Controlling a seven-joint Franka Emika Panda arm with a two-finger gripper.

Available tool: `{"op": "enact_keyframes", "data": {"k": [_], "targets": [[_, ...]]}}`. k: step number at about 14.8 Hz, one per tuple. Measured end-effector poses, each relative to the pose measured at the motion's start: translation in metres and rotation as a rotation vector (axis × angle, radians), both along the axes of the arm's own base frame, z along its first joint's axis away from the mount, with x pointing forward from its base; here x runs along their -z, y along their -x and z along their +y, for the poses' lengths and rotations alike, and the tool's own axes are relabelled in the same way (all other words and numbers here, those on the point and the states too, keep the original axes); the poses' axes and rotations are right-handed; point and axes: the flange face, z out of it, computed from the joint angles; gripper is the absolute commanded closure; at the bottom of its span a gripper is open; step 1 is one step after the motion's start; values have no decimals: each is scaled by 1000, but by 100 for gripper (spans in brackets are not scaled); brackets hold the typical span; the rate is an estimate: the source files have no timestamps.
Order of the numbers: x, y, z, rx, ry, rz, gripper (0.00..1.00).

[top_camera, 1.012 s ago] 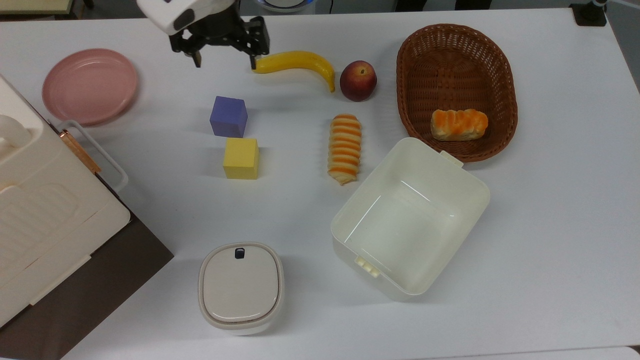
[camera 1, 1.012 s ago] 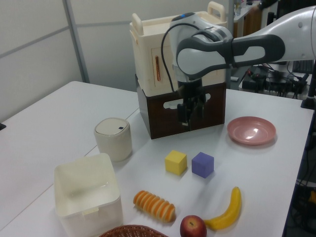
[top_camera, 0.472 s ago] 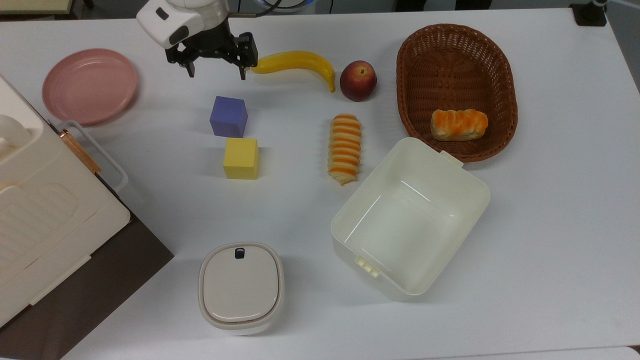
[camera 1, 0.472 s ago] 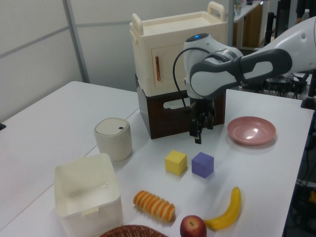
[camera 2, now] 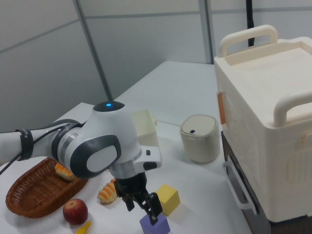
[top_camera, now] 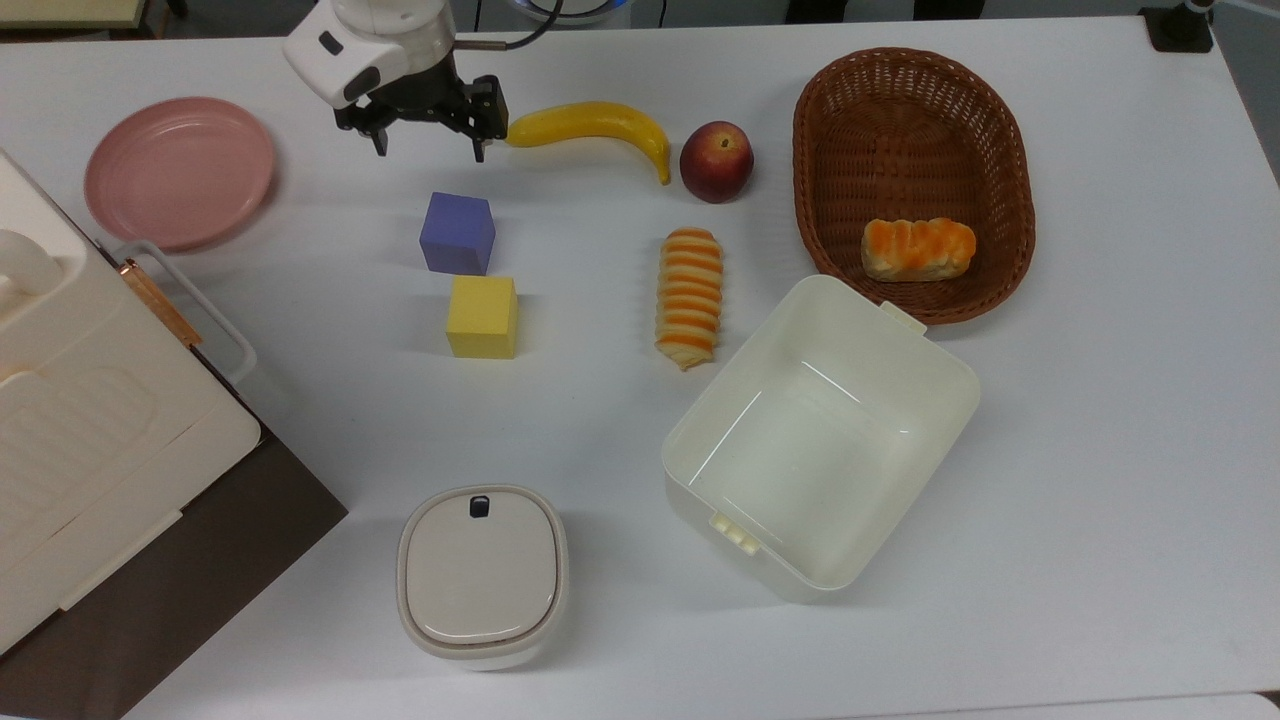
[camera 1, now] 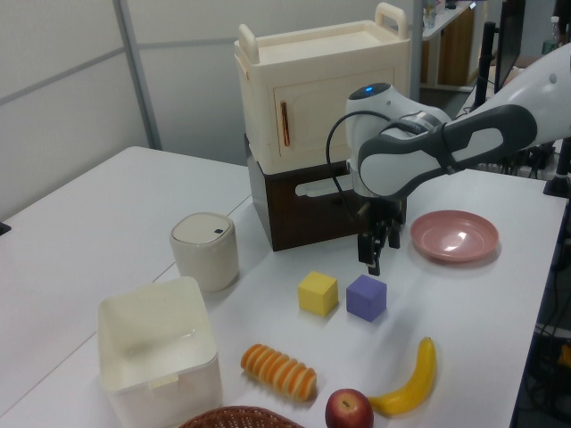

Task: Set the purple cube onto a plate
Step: 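Move the open gripper over the purple cube and lower it, then close the gripper on the purple cube and lift it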

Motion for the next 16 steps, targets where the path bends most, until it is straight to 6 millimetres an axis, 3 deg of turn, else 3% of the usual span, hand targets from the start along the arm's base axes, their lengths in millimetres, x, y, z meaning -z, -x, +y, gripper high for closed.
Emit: {"op": "enact_keyframes", "data": {"k": [5, 11, 12, 13, 14, 15, 16], "targets": [[27, -3, 2, 0, -1, 21, 0], [78, -23, 8, -17, 3, 9, 0], [86, -26, 9, -7, 5, 3, 19], [89, -27, 10, -2, 6, 3, 57], [91, -30, 12, 5, 7, 1, 73], [90, -32, 13, 5, 8, -2, 81], [87, -34, 14, 4, 9, -8, 81]]}}
